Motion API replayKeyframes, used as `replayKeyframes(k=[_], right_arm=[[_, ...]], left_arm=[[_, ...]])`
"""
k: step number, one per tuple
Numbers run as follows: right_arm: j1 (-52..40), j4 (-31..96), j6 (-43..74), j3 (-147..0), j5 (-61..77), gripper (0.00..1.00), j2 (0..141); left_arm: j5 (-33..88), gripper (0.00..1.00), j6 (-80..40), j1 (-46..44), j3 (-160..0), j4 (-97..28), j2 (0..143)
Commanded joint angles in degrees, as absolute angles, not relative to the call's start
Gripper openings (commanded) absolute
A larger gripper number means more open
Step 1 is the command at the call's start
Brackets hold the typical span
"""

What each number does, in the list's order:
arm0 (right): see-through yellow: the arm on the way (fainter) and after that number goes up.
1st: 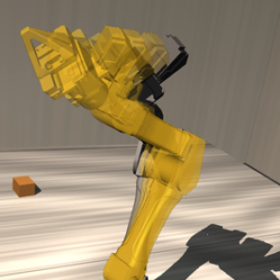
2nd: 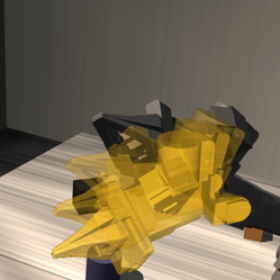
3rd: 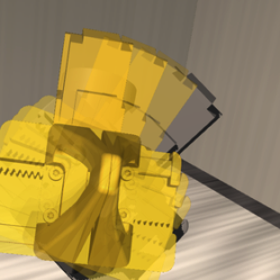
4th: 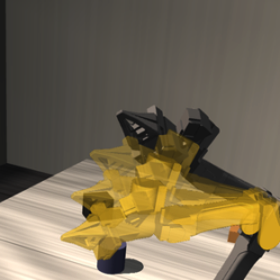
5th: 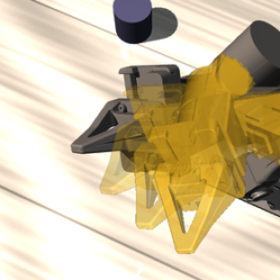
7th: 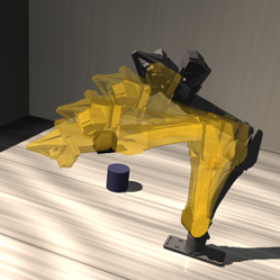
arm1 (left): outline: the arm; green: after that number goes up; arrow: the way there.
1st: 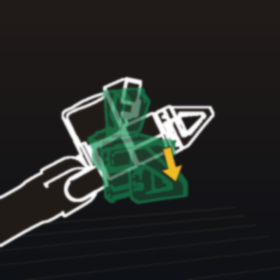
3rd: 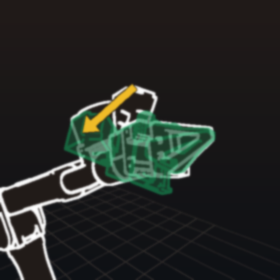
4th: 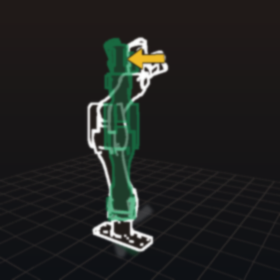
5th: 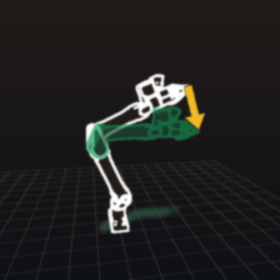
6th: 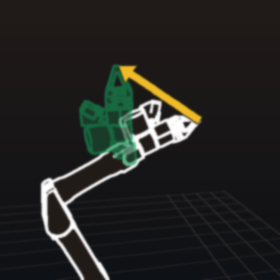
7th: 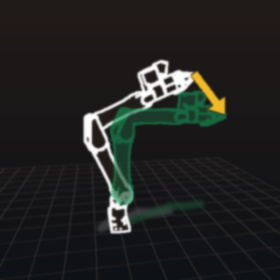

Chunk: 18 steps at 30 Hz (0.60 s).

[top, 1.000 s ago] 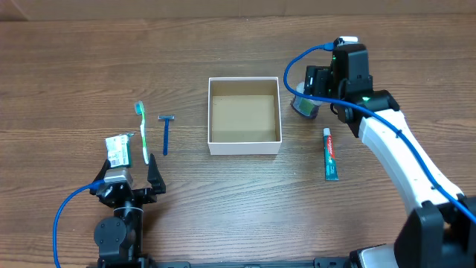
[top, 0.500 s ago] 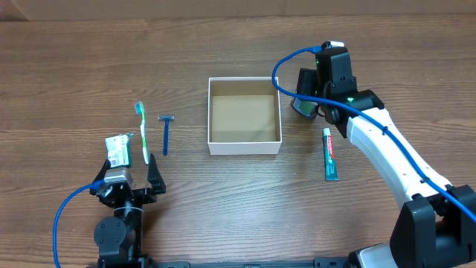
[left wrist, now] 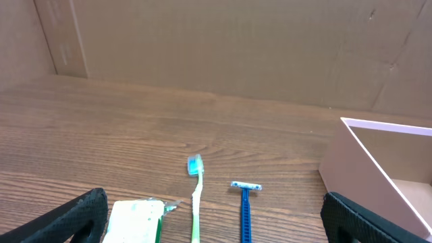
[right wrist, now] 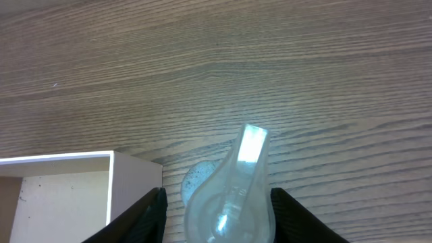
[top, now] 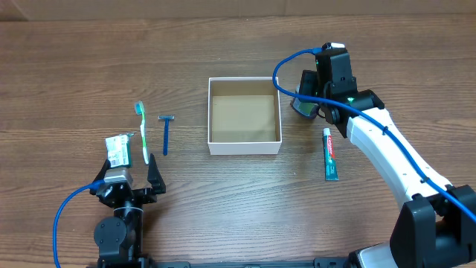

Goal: Pack container
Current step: 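Close right gripper on the soap bottle pump head and lift, then carry the soap bottle left and lower it into the white box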

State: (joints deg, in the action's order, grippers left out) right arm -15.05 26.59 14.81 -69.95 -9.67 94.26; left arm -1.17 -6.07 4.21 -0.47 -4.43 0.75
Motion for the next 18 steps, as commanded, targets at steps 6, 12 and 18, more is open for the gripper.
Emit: replayKeyframes(k=[6,12,18], right_arm=[[-15.3,25.0,14.8,-70.5,-10.5,0.56,96.4],[-15.3,24.9,14.6,-70.5,-13.7,0.41,96.3],[-15.3,25.8,13.1,-70.6,-16.0,0.40,95.0]], left_arm=[[-1.5,1.00,-6.9,4.1,-0.3,-4.3,0.3],[-1.5,1.00,-6.9,4.1,-0.3,-4.3,0.3],[-1.5,1.00,-6.9,4.1,-0.3,-4.3,0.3]])
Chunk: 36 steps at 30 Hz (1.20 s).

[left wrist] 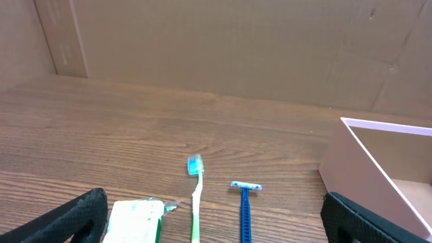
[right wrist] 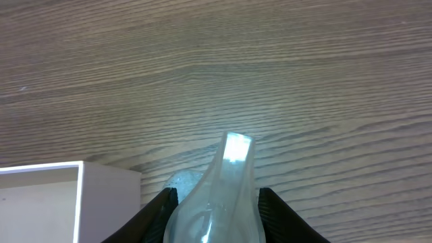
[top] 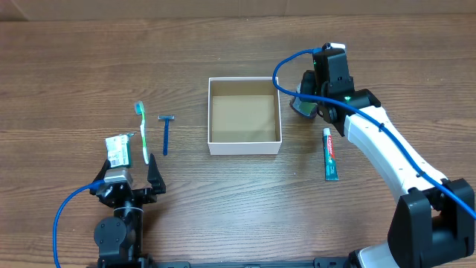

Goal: Pack container
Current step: 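Carry the soap bottle left and lower it into the white box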

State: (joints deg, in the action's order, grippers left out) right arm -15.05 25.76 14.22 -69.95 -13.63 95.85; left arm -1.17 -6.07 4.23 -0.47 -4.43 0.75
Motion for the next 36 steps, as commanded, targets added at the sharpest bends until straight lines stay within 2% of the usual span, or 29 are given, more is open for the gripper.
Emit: replayKeyframes(k=[1,5,16,21,31,36], right_arm=[[-15.3,25.8,13.1,-70.6,-16.0,0.40,94.6],[-15.4,25.9,12.0,-70.6,-15.9,0.30,93.3],[-15.5,28.1,10.6,-72.4,-15.7,0.29,89.6],[-16.9,34.5,8.5,-77.9,-15.6,0.29,86.3],[-26.0,43.9,7.0,-90.8,-19.9,0.29,85.5],[-30.1,42.9,7.0,-92.1,-19.6,0.29,85.9]], left_arm=[[-1.5,1.00,-6.9,4.1,-0.3,-4.3,0.3],[-1.5,1.00,-6.9,4.1,-0.3,-4.3,0.3],[-1.5,1.00,-6.9,4.1,-0.3,-4.3,0.3],[-1.5,1.00,-6.9,4.1,-0.3,-4.3,0.3],[-1.5,1.00,-6.9,4.1,-0.3,-4.3,0.3],[-1.5,1.00,-6.9,4.1,-0.3,-4.3,0.3]])
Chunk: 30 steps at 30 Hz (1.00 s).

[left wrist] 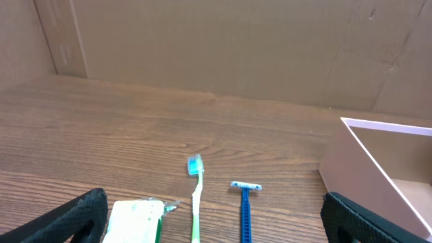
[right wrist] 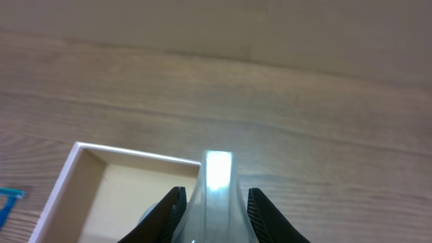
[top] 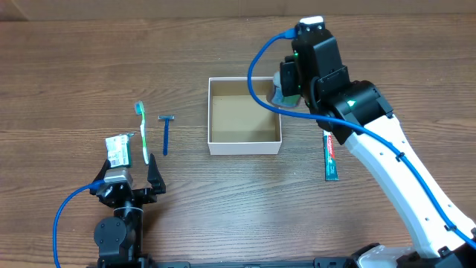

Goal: Pack container
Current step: 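Carry the soap bottle left and lower it into the white box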

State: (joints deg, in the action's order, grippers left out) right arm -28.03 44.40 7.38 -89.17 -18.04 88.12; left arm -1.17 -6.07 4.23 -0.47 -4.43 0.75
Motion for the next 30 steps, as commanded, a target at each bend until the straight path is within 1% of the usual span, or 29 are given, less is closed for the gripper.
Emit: replayKeyframes(k=[1,5,8,19,30], right_arm=[[-30.9,42.3,7.0,-92.1,-19.4,0.29,86.4],[-32.7,40.0,7.0,-92.0,-18.9,0.29,89.3],[-32.9,37.7,7.0,-92.0,-14.0,0.29,93.7],[-32.9,33.7,6.3,-92.0,-13.9,0.29,104.8],[-29.8,32.8,5.9,-91.9,-14.3,0.29,105.6]], left_arm=[[-1.5,1.00,-6.9,4.1,-0.3,-4.3,0.3],[-1.5,1.00,-6.9,4.1,-0.3,-4.3,0.3],[-1.5,1.00,-6.9,4.1,-0.3,-4.3,0.3],[-1.5,1.00,-6.9,4.1,-0.3,-4.3,0.3],[-1.5,1.00,-6.9,4.1,-0.3,-4.3,0.3]])
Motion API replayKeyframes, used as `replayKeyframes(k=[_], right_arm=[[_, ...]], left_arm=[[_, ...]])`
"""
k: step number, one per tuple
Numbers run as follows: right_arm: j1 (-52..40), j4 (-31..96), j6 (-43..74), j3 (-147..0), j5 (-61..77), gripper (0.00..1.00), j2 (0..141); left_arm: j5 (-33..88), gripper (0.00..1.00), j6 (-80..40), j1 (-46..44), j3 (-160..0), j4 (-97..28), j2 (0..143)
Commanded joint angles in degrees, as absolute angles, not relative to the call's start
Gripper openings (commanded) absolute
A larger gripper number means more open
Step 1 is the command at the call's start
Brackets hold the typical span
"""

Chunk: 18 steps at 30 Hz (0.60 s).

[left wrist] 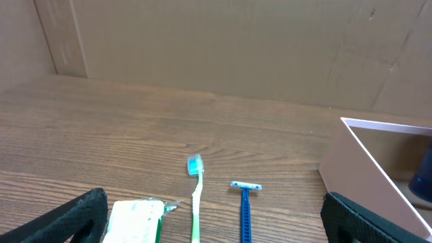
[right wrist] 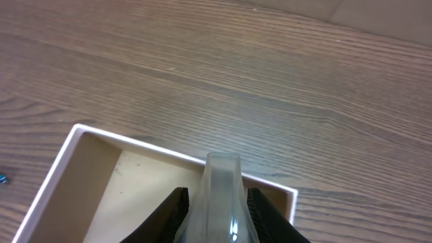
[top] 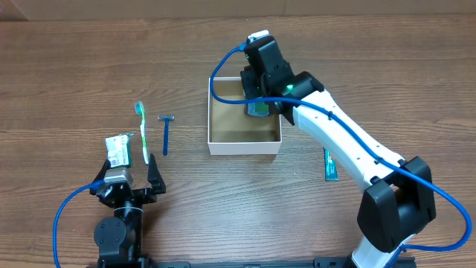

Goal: Pack container
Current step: 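Carry the soap bottle left and lower it into the white box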

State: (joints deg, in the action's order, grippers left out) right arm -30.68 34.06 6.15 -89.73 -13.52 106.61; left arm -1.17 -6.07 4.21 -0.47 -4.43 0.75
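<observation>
A white open box (top: 245, 145) stands mid-table. Over its back right part my right gripper (top: 258, 91) is shut on a clear plastic bottle (top: 259, 109) with a teal end. In the right wrist view the bottle (right wrist: 221, 181) sits between the fingers (right wrist: 171, 210), above the box's far wall (right wrist: 135, 144). A green toothbrush (top: 140, 128), a blue razor (top: 166, 134) and a green-and-white soap packet (top: 117, 150) lie left of the box. A toothpaste tube (top: 329, 164) lies to its right. My left gripper (top: 126, 177) rests open near the front edge, just behind the soap packet (left wrist: 135, 219).
A cardboard wall (left wrist: 223, 47) backs the table. The right arm (top: 349, 149) reaches from the front right across the table to the box. The toothbrush (left wrist: 196, 196) and razor (left wrist: 244, 208) lie side by side ahead of the left gripper, the box wall (left wrist: 368, 172) to their right.
My right gripper, still holding the bottle, has moved left from above the box's back right corner to over the box's inside. The left arm and loose items have not moved.
My right gripper was around the clear bottle on the table right of the box, fingers apart. It then closed in on the bottle. Later it held the bottle raised by the box's back right corner, and now holds it over the box's interior.
</observation>
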Motion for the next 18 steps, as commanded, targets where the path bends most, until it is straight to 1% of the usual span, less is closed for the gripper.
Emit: replayKeyframes(k=[1,18], right_arm=[[-29.8,32.8,5.9,-91.9,-14.3,0.29,105.6],[-29.8,33.2,6.0,-91.9,-14.1,0.29,108.7]], left_arm=[[-1.5,1.00,-6.9,4.1,-0.3,-4.3,0.3],[-1.5,1.00,-6.9,4.1,-0.3,-4.3,0.3]])
